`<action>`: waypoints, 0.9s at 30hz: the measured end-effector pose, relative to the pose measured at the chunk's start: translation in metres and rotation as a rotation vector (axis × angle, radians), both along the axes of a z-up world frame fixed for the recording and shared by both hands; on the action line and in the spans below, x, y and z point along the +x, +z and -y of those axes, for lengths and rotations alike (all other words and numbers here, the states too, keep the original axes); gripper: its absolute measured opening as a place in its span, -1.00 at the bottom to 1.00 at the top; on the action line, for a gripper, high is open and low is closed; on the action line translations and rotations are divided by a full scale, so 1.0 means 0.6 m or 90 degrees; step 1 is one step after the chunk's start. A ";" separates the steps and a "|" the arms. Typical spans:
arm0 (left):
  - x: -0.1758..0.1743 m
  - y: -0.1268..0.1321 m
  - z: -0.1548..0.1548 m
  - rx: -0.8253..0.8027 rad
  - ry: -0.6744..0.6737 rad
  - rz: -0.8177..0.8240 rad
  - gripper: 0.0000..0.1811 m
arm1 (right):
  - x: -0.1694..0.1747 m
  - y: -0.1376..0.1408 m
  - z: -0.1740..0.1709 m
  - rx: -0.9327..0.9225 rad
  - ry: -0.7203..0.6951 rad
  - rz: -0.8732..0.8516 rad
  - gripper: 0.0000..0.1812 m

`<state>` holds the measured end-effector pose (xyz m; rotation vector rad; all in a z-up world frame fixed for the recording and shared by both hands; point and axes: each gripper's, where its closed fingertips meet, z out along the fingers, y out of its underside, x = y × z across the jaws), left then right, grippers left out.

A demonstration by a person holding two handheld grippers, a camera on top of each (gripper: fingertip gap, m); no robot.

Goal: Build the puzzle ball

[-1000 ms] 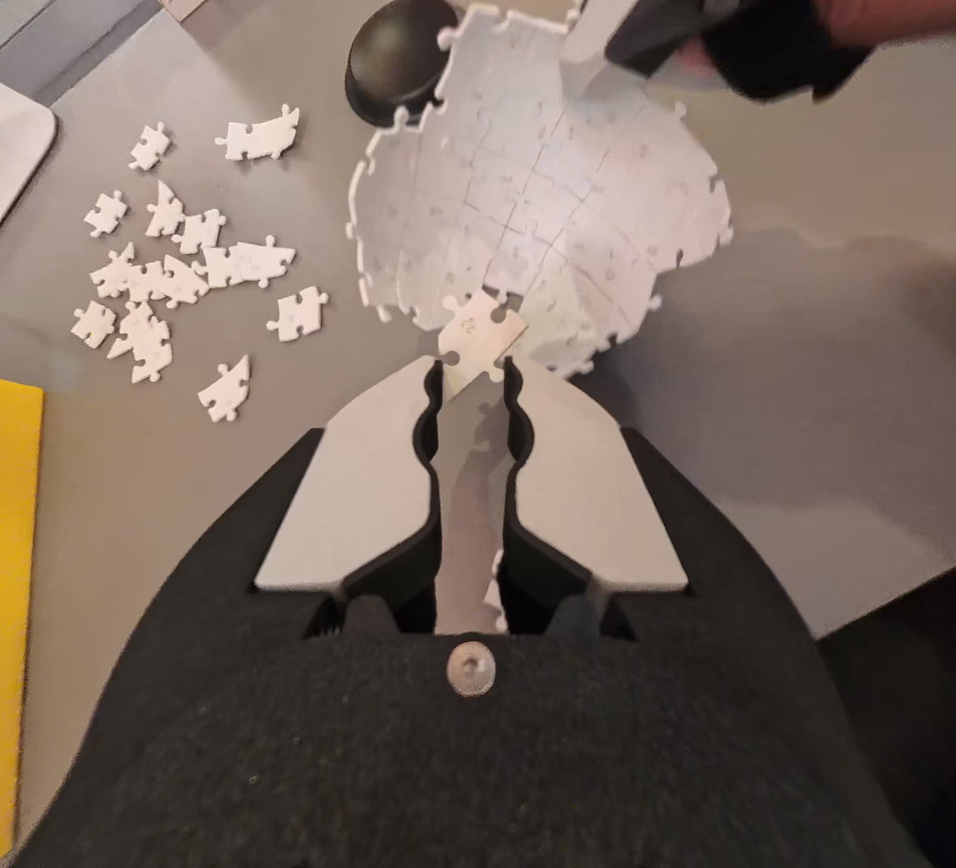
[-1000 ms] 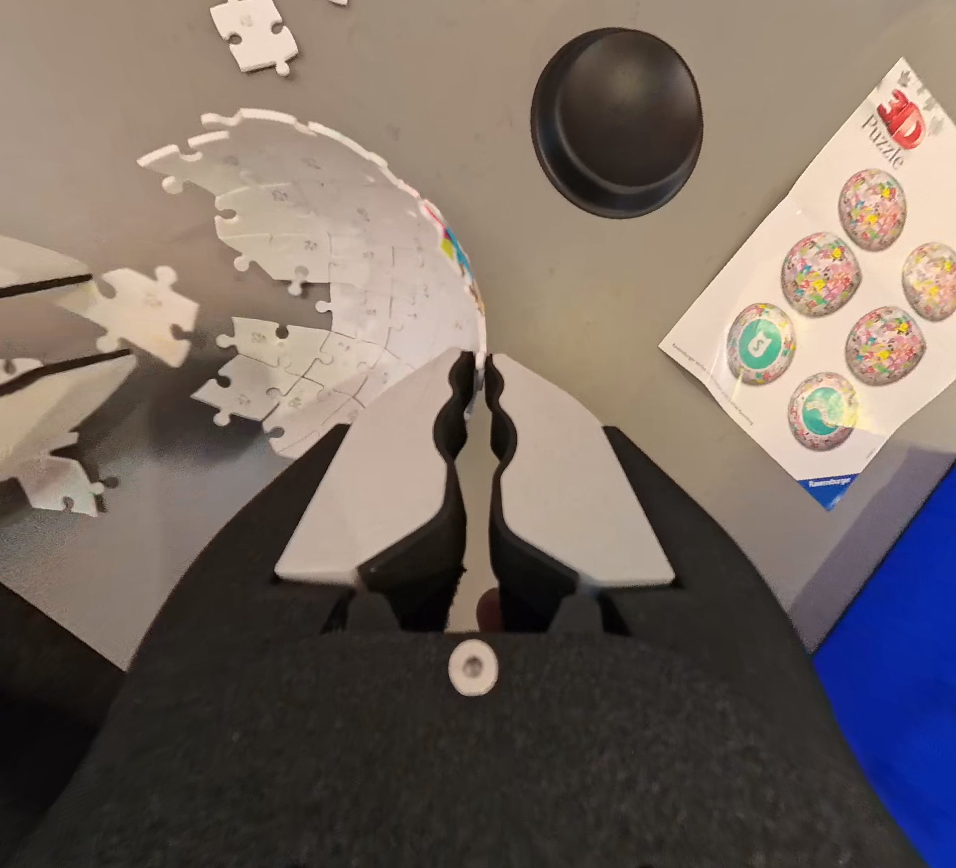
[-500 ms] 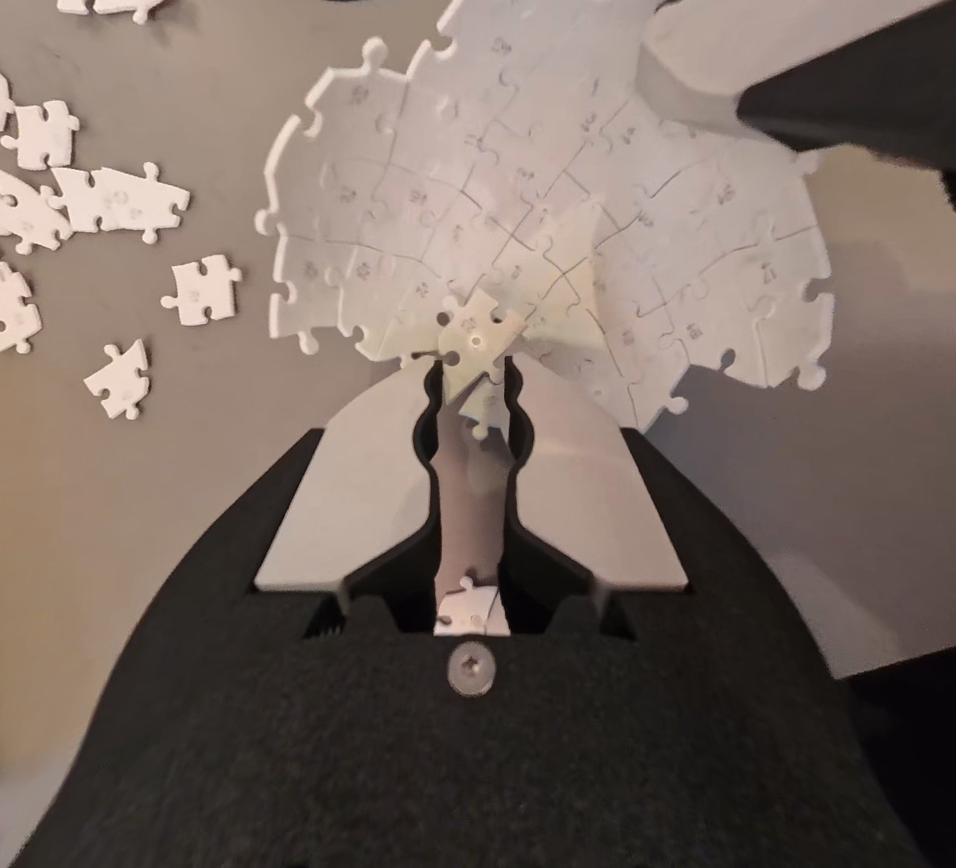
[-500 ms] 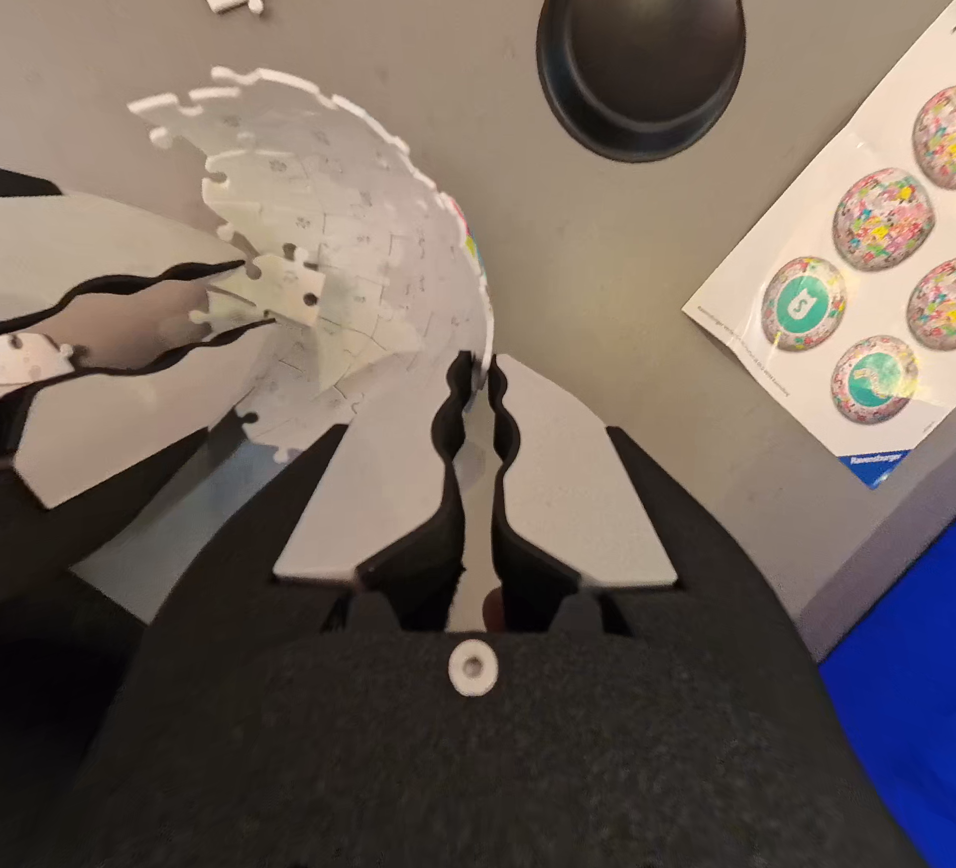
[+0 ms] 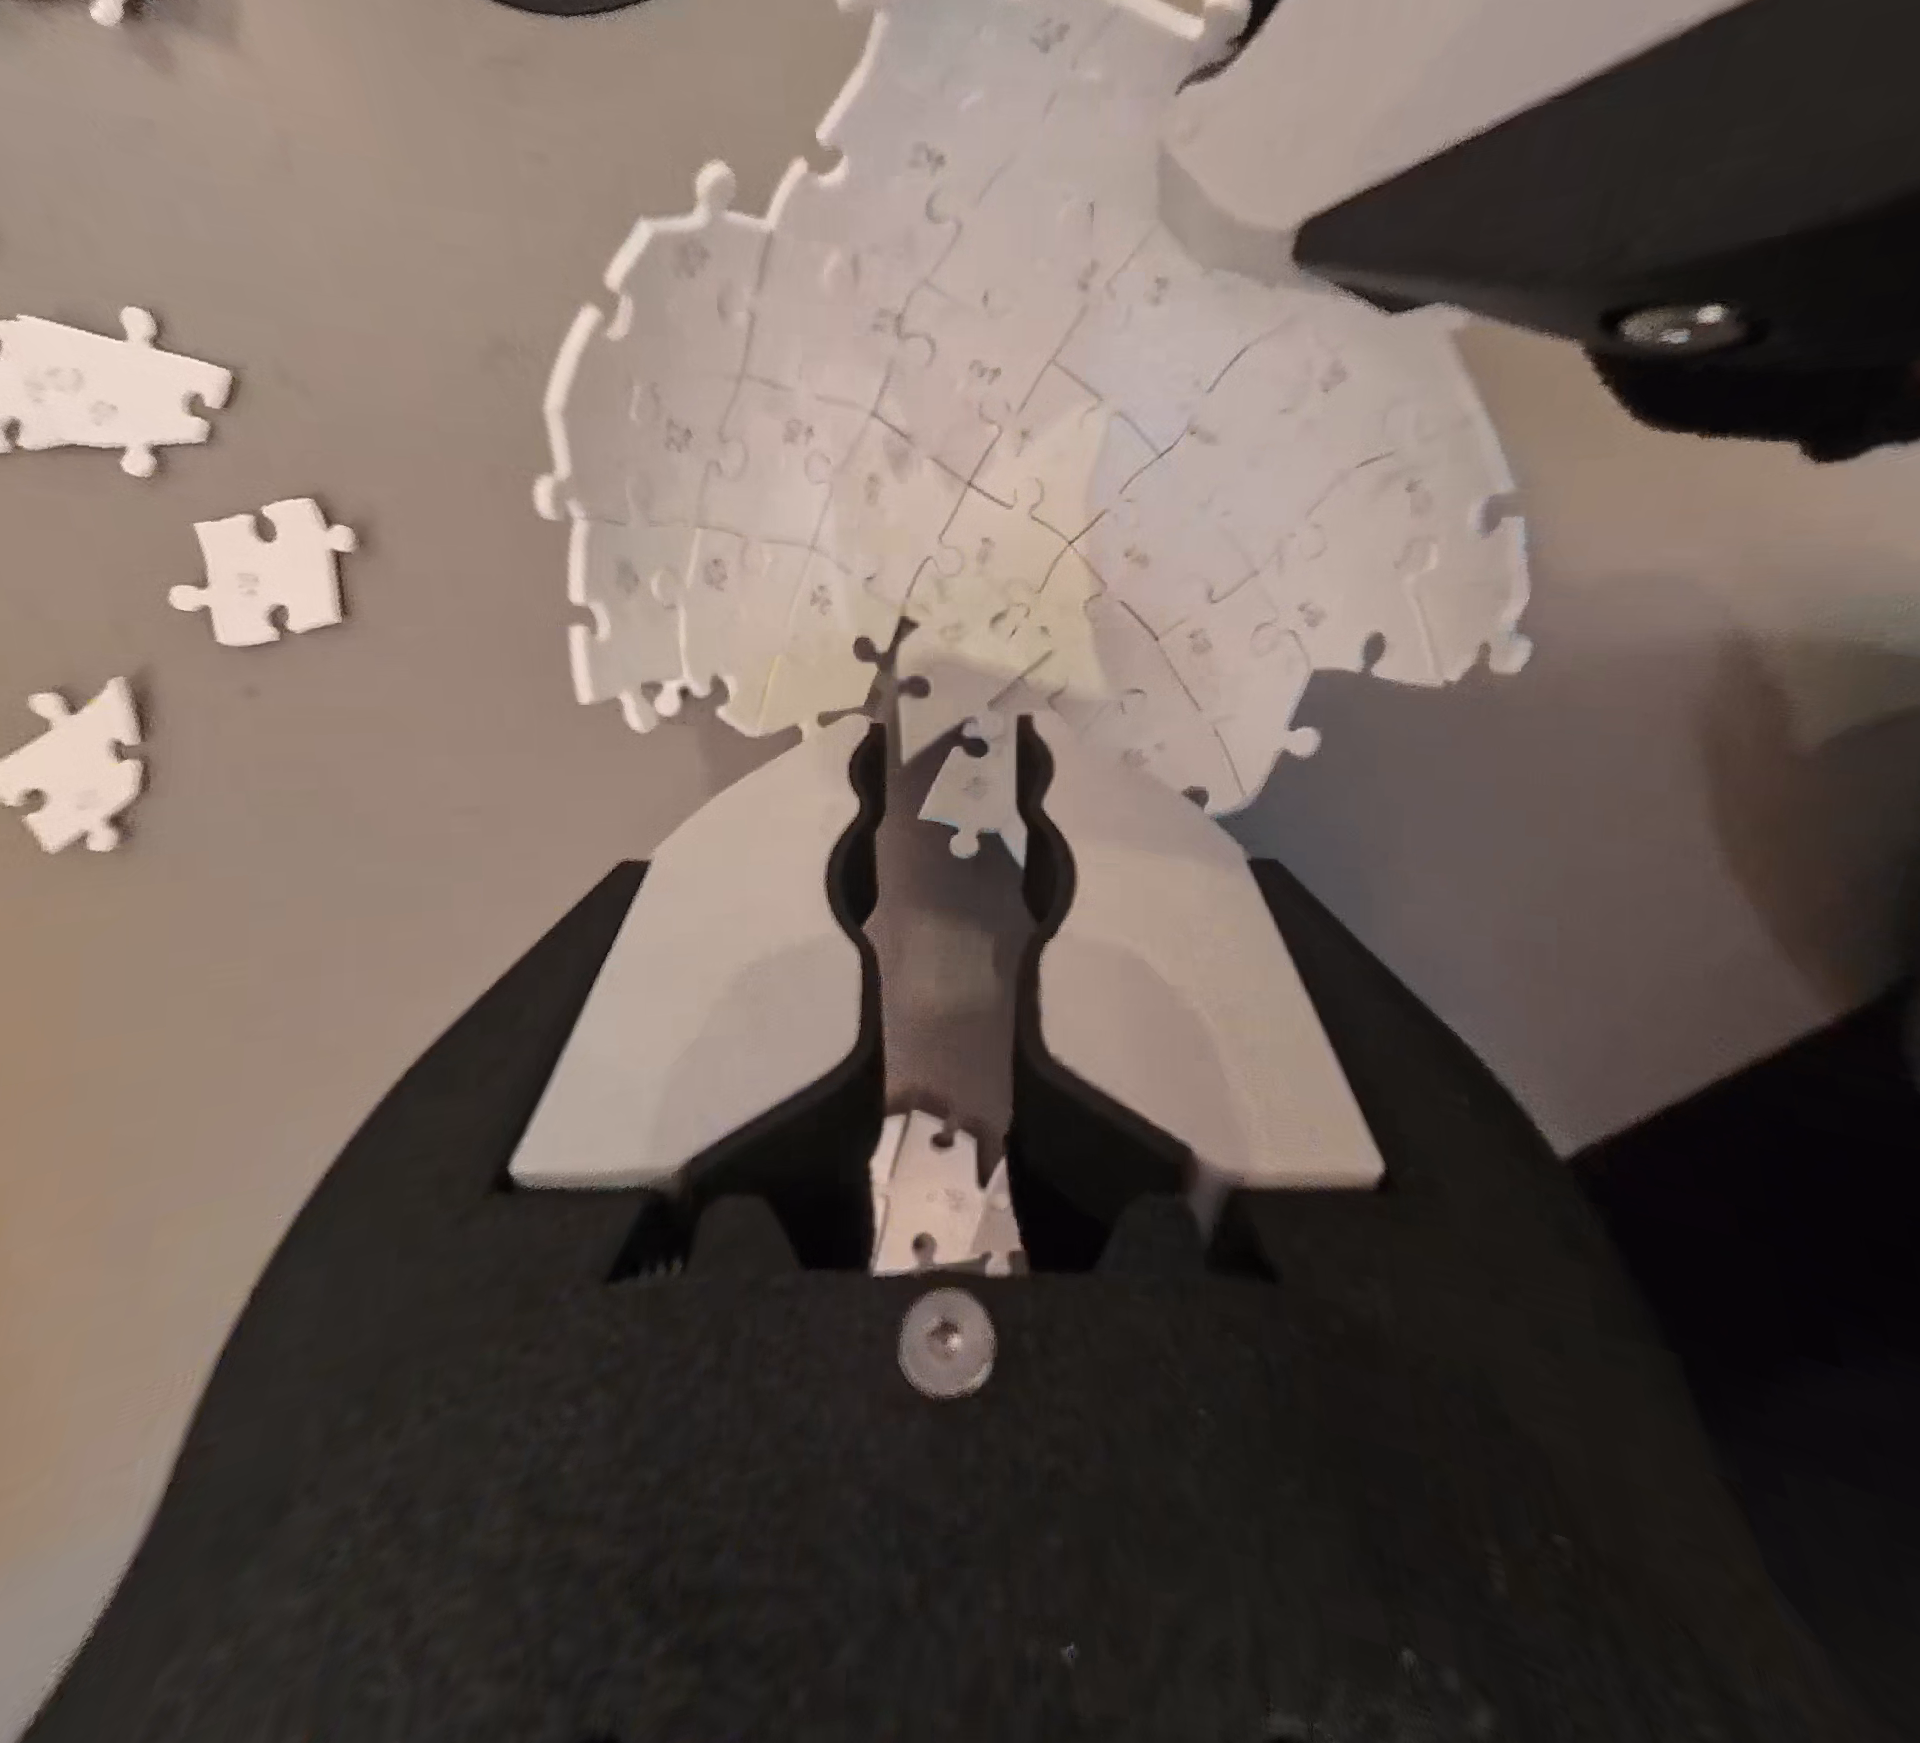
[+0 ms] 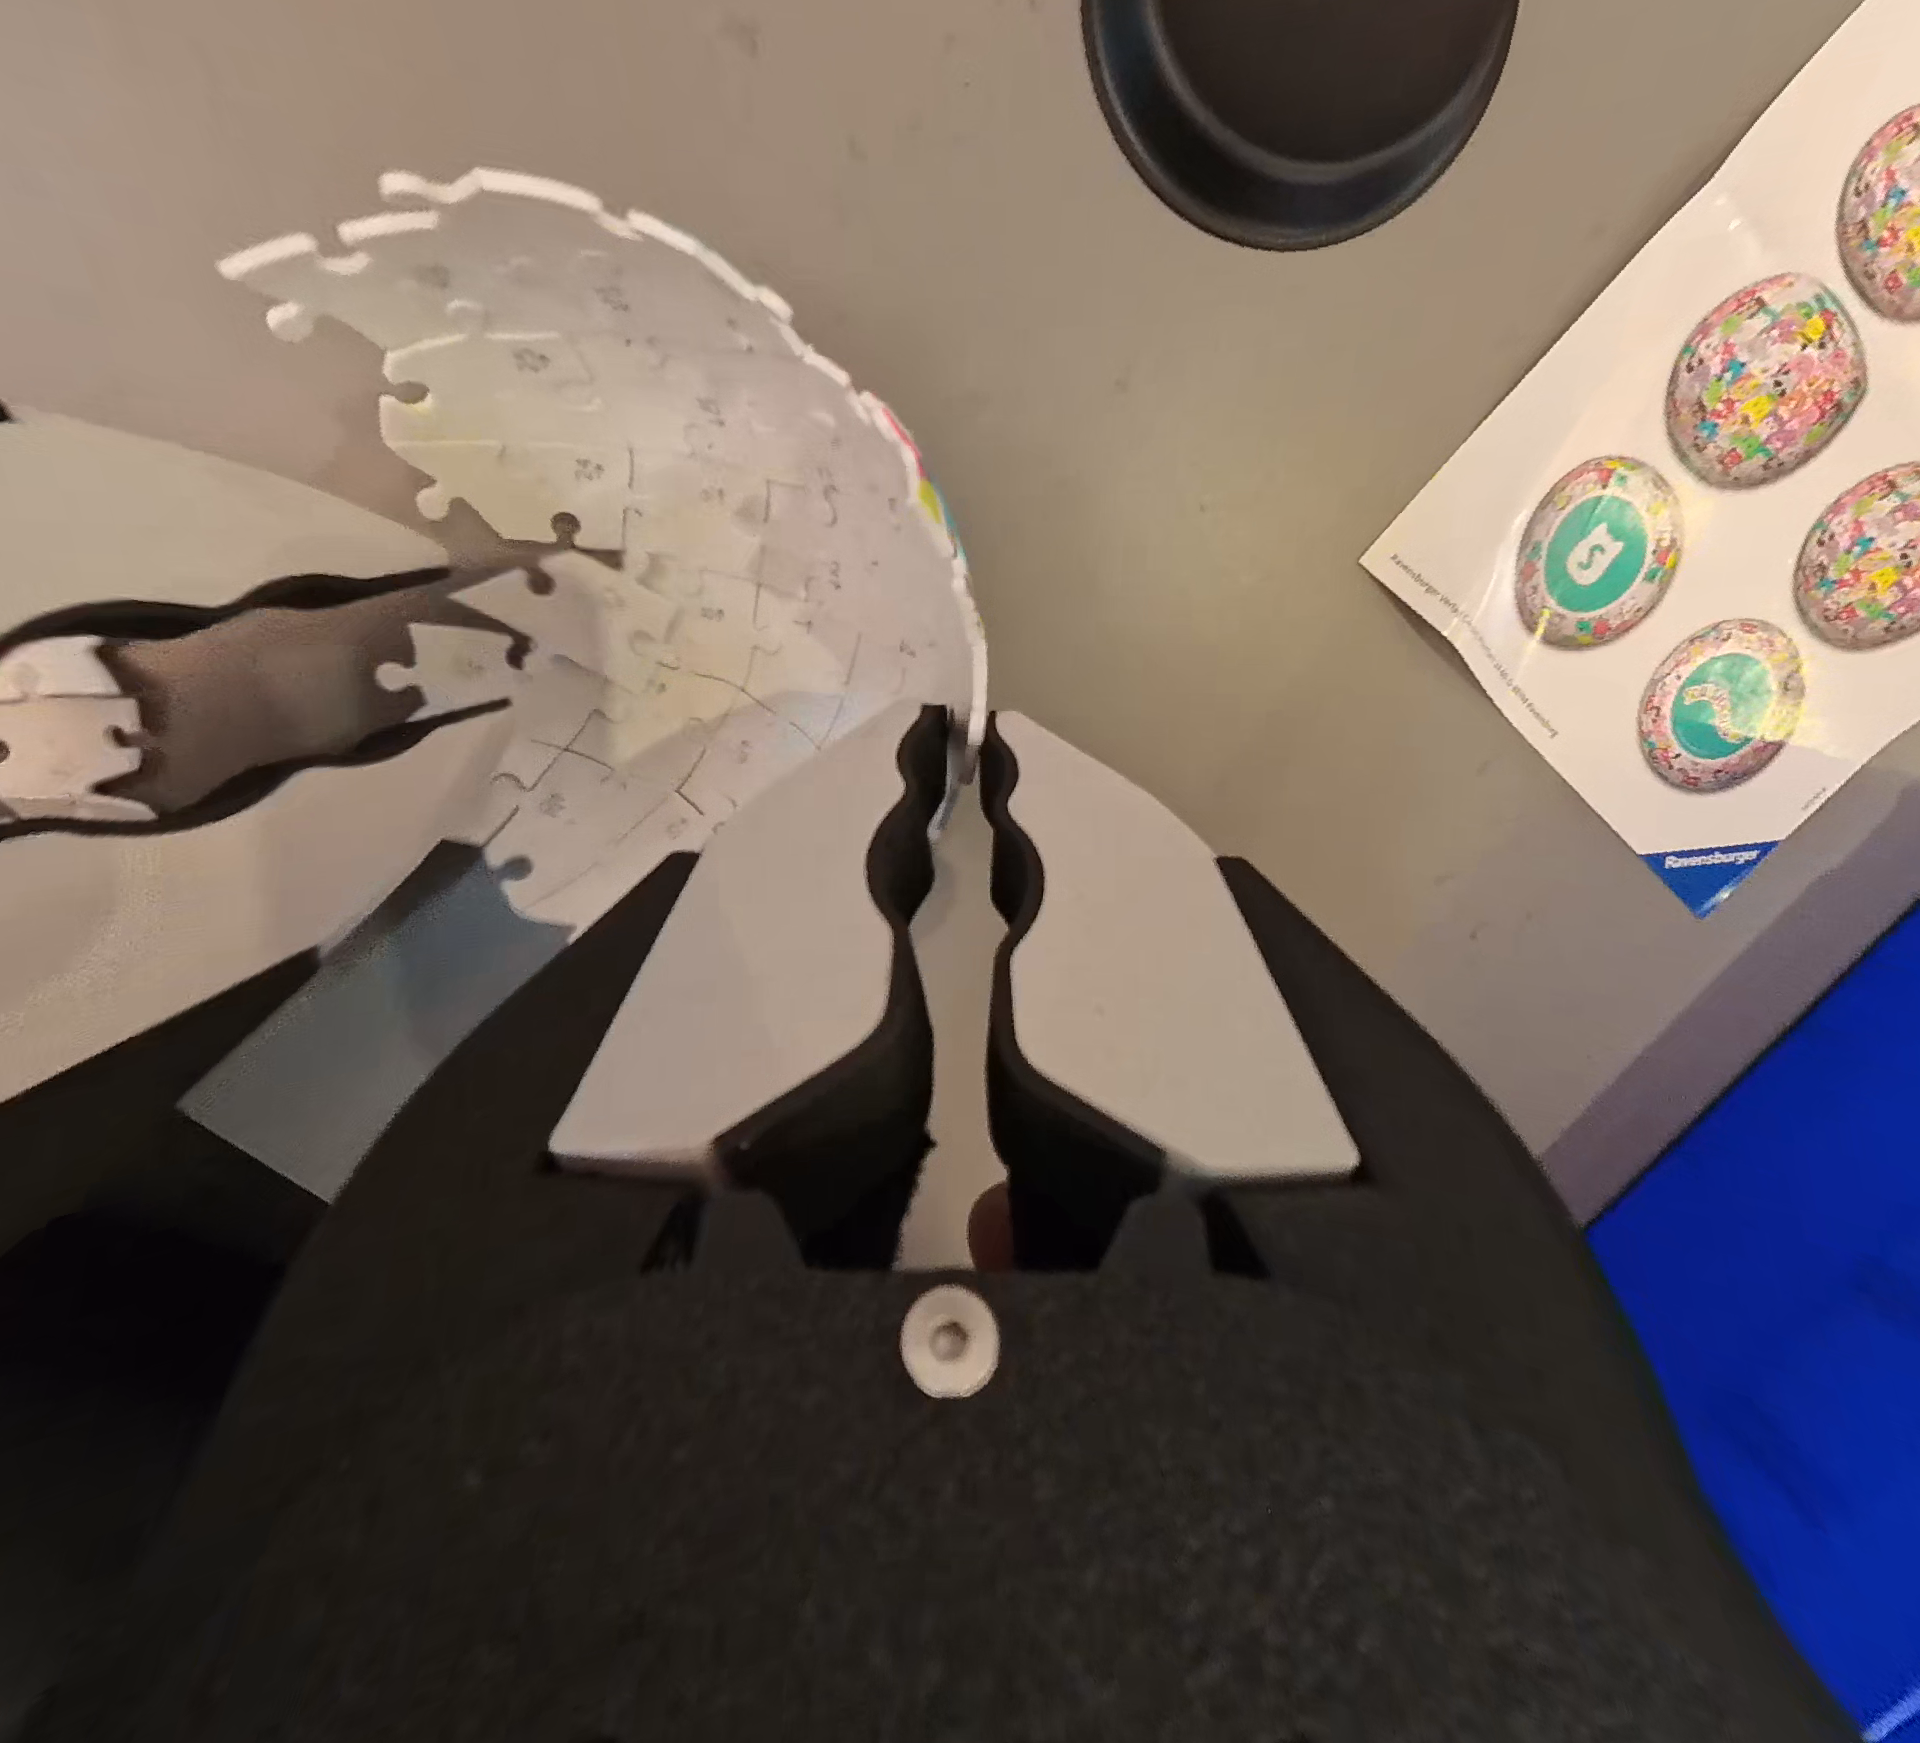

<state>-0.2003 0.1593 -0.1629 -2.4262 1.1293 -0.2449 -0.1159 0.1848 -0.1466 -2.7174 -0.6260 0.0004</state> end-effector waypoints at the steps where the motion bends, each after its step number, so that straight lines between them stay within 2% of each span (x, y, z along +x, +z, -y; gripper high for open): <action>1: -0.002 0.006 0.000 -0.008 0.000 0.019 -0.74 | -0.001 0.000 -0.001 0.000 0.002 0.003 -0.94; 4: -0.024 0.023 -0.014 0.001 -0.004 0.039 -0.81 | -0.003 0.000 -0.001 -0.003 0.009 0.011 -0.94; 6: -0.030 0.026 -0.017 0.005 -0.055 0.039 -0.92 | -0.004 0.001 -0.001 -0.006 0.012 0.017 -0.94; 11: -0.038 0.037 -0.021 0.100 -0.185 -0.010 -0.91 | -0.005 0.007 -0.004 -0.048 0.050 0.070 -0.94; 14: -0.053 0.057 -0.028 0.144 -0.198 0.048 -0.80 | -0.004 0.011 -0.011 -0.093 0.084 0.104 -0.95; 18: -0.062 0.039 -0.029 0.004 -0.146 0.183 -0.62 | 0.002 0.029 -0.038 -0.065 0.138 0.201 -0.95; 22: -0.038 0.041 -0.038 -0.120 -0.116 0.343 -0.58 | -0.016 0.040 -0.050 -0.004 0.194 0.249 -0.95; 24: -0.034 0.038 -0.042 -0.150 -0.110 0.364 -0.54 | -0.025 0.042 -0.052 0.021 0.215 0.268 -0.95; 27: -0.036 0.027 -0.047 -0.140 -0.114 0.335 -0.51 | -0.045 0.053 -0.056 0.065 0.272 0.298 -0.96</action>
